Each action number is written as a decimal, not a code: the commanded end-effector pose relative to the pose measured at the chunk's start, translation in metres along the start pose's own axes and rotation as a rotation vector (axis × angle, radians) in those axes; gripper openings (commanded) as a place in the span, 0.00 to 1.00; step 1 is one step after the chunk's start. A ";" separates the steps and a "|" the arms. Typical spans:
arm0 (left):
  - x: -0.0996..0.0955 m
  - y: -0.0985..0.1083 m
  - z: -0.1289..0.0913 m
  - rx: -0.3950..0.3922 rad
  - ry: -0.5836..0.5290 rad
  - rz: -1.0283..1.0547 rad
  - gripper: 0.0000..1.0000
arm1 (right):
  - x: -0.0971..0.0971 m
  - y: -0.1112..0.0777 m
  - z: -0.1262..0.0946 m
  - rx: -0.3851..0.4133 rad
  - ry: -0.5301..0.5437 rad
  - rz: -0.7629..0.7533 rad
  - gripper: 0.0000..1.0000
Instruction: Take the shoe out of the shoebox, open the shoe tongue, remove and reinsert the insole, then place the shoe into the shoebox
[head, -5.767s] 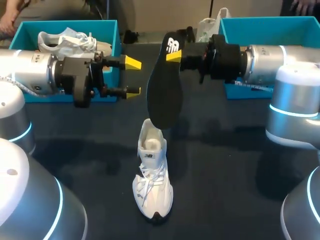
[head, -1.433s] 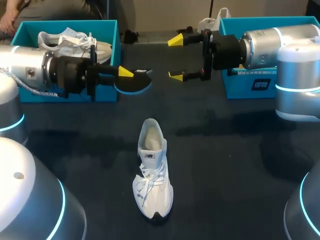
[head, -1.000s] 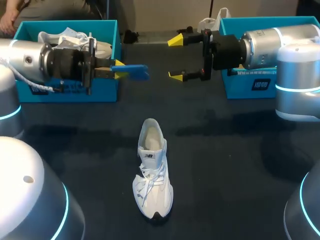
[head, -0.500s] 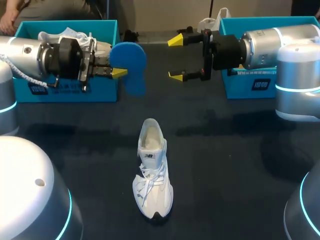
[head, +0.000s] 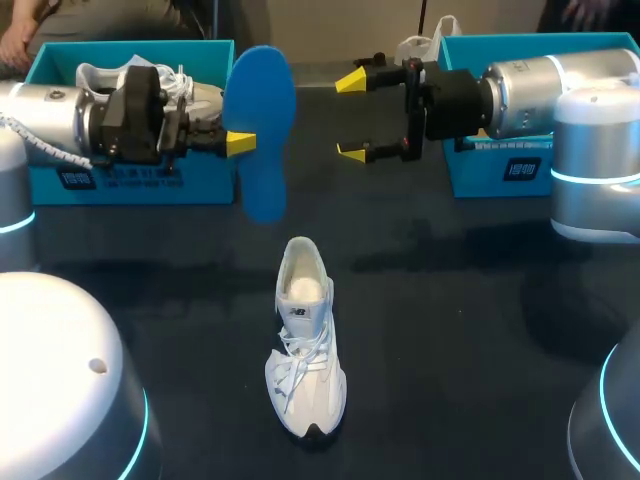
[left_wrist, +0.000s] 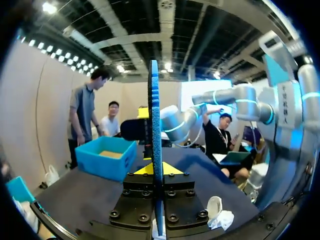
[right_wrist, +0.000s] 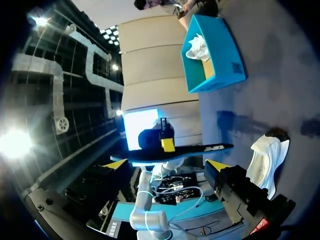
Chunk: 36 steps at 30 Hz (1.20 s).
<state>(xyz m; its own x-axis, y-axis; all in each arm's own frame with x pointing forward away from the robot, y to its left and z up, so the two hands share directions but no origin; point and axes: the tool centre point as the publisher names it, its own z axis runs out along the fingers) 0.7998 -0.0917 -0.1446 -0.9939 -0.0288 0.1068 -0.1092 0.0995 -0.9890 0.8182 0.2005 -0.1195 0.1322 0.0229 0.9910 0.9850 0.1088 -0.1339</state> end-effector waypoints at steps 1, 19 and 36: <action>0.009 -0.004 0.004 -0.050 -0.173 -0.031 0.00 | 0.001 -0.001 0.001 -0.001 -0.005 0.001 1.00; -0.008 -0.007 -0.028 -0.024 0.075 -0.634 0.00 | 0.001 -0.001 0.001 -0.001 -0.005 0.001 1.00; -0.006 0.001 -0.020 -0.053 0.211 -1.053 0.00 | 0.001 -0.001 0.001 -0.001 -0.005 0.001 1.00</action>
<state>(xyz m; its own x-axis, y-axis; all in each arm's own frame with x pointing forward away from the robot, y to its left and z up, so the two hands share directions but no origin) 0.7977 -0.0703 -0.1381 -0.5976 -0.0334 0.8011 -0.7982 0.1197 -0.5904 0.8182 0.2006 -0.1195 0.1322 0.0228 0.9910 0.9850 0.1088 -0.1339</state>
